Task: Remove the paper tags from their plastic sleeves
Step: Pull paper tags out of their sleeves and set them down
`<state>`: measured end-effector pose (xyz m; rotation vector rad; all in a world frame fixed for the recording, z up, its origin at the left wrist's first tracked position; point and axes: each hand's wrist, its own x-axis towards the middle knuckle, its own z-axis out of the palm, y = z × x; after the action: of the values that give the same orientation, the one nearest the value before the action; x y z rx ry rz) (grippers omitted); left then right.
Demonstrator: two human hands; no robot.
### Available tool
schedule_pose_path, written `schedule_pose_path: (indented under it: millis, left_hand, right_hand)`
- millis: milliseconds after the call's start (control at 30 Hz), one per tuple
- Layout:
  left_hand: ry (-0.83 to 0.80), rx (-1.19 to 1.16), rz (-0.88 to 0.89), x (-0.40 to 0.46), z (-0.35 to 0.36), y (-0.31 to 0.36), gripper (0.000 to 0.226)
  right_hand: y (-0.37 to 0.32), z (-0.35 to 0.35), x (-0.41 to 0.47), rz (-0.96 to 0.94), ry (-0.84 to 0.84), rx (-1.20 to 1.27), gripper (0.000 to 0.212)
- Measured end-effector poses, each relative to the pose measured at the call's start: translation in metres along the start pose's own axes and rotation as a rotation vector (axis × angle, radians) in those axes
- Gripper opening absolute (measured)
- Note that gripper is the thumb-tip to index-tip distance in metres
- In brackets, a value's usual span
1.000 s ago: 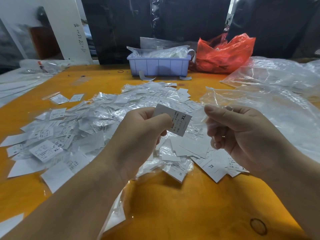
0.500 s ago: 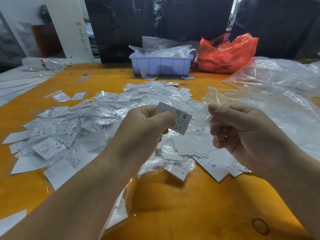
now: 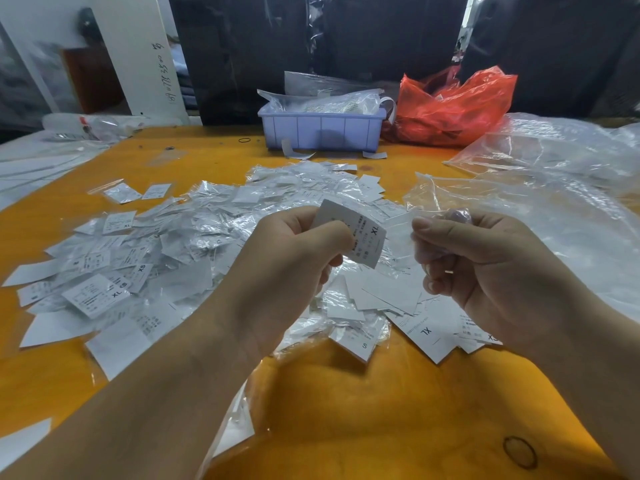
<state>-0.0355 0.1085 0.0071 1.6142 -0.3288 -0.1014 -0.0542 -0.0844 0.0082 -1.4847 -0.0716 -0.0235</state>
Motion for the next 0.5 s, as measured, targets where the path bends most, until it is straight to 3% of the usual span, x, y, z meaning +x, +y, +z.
schedule_pose_path:
  millis: [500]
  left_hand:
    - [0.028,0.017,-0.009,0.0012,-0.001,0.0002,0.02]
  right_hand:
    - [-0.0006,0.0012,-0.0001,0.011,-0.021,0.026,0.019]
